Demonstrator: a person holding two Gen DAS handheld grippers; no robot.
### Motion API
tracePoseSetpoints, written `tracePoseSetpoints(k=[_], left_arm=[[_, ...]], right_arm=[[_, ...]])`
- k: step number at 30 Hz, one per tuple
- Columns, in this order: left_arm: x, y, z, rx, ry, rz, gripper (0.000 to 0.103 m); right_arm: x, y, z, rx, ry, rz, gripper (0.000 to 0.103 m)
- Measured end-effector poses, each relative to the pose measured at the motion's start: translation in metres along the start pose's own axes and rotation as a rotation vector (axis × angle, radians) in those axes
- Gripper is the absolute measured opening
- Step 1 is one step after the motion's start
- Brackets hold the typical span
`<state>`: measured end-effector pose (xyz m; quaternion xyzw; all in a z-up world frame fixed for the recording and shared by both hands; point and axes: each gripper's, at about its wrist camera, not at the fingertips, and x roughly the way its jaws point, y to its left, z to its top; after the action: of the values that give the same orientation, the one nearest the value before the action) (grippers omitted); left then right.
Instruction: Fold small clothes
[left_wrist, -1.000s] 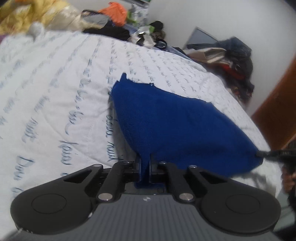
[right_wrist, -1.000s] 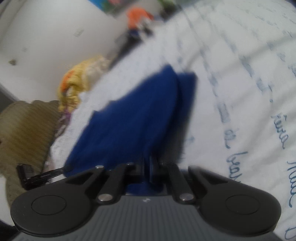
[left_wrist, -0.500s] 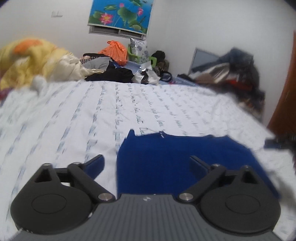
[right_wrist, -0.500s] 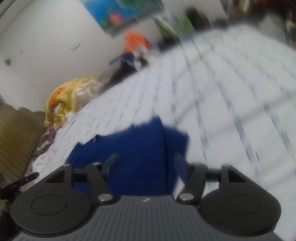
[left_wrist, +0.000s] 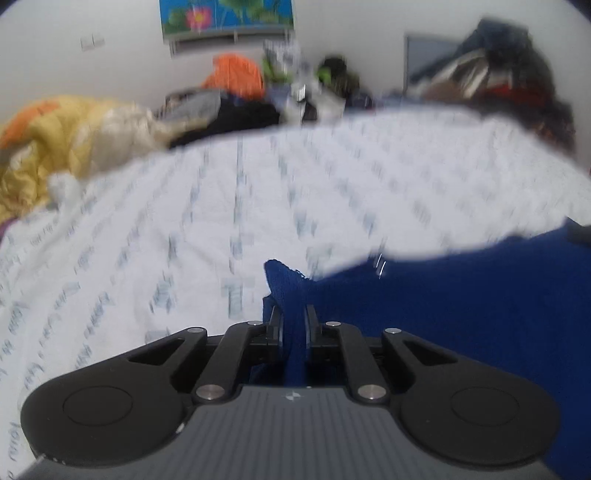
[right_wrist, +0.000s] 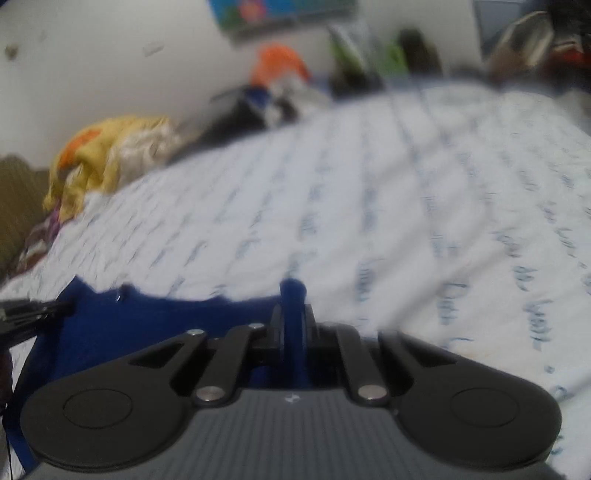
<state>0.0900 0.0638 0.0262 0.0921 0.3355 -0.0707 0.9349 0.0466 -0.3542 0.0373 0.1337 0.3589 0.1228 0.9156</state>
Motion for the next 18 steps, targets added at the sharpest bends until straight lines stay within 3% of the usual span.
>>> tracePoseSetpoints(k=[4, 6, 8, 9, 10, 11, 13, 15, 17, 18], left_arm=[[-0.013, -0.01, -0.003, 0.048, -0.068, 0.059, 0.028], [-0.035, -0.013, 0.0, 0.067, -0.136, 0.08, 0.044], [-0.058, -0.019, 0.004, 0.061, -0.216, 0.036, 0.083], [-0.062, -0.024, 0.008, 0.055, -0.234, -0.001, 0.09], [-0.061, -0.031, 0.013, 0.054, -0.228, -0.027, 0.096], [-0.054, -0.041, 0.016, 0.059, -0.2, -0.046, 0.093], [-0.031, -0.055, 0.017, 0.07, -0.112, -0.063, 0.086], [-0.004, -0.056, 0.004, 0.08, -0.04, -0.049, 0.091], [-0.001, -0.038, 0.001, -0.007, -0.03, -0.091, 0.094], [0.001, -0.033, 0.002, -0.039, -0.021, -0.096, 0.095]], right_arm=[[-0.003, -0.001, -0.013, 0.038, -0.038, -0.005, 0.012], [-0.02, 0.005, -0.007, 0.086, -0.065, -0.033, 0.018], [-0.044, 0.021, 0.0, 0.068, -0.18, -0.021, 0.02], [-0.05, 0.033, 0.001, 0.045, -0.21, 0.02, 0.021], [-0.048, 0.046, 0.003, 0.017, -0.198, 0.066, 0.028], [-0.039, 0.062, 0.004, -0.014, -0.16, 0.09, 0.043], [-0.011, 0.087, -0.002, -0.1, -0.084, 0.058, 0.056], [0.019, 0.096, -0.017, -0.197, 0.003, -0.072, 0.056], [0.018, 0.083, -0.047, -0.308, -0.081, -0.118, 0.056], [0.011, 0.072, -0.048, -0.233, -0.081, -0.116, 0.056]])
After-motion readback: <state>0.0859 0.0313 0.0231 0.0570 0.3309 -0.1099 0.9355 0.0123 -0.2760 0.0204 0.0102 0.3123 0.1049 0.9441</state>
